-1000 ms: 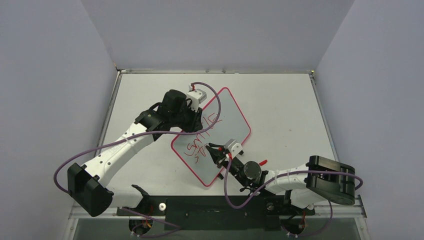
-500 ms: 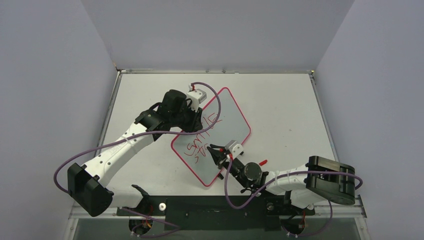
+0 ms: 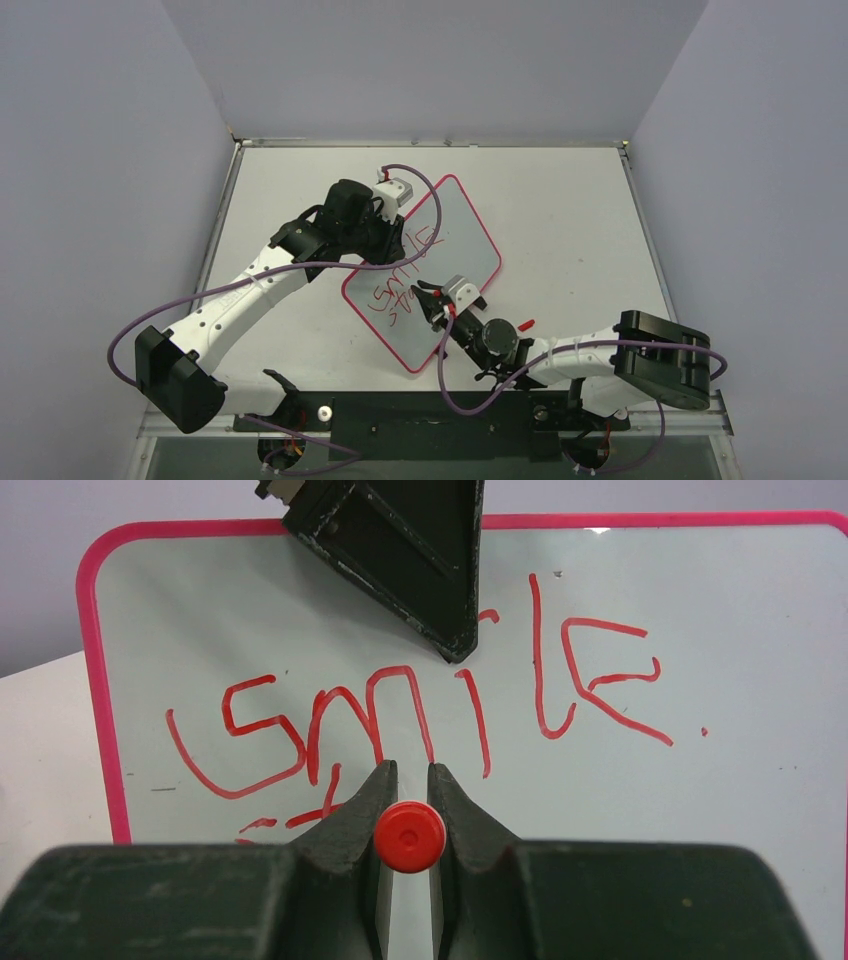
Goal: Write a sentence on the whiteboard
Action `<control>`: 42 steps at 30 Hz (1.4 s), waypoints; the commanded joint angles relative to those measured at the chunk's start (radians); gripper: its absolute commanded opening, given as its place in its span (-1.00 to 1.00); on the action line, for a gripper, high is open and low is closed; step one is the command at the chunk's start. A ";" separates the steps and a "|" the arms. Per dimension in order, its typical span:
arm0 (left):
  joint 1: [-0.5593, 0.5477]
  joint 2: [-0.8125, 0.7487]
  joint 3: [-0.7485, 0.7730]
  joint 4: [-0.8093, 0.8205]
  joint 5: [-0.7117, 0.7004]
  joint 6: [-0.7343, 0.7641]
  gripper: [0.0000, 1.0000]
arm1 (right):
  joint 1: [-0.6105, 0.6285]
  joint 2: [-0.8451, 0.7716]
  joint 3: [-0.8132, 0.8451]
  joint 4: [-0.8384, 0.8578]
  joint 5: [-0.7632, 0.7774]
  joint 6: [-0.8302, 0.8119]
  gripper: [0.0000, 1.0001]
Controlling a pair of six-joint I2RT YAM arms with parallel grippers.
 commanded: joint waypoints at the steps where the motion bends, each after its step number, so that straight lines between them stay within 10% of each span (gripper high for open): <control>1: -0.006 -0.005 -0.025 -0.033 -0.123 0.132 -1.00 | -0.015 0.016 0.048 -0.048 0.000 -0.020 -1.00; 42: -0.006 -0.011 -0.024 -0.033 -0.124 0.133 -1.00 | -0.006 -0.153 -0.004 -0.163 0.050 -0.039 -1.00</control>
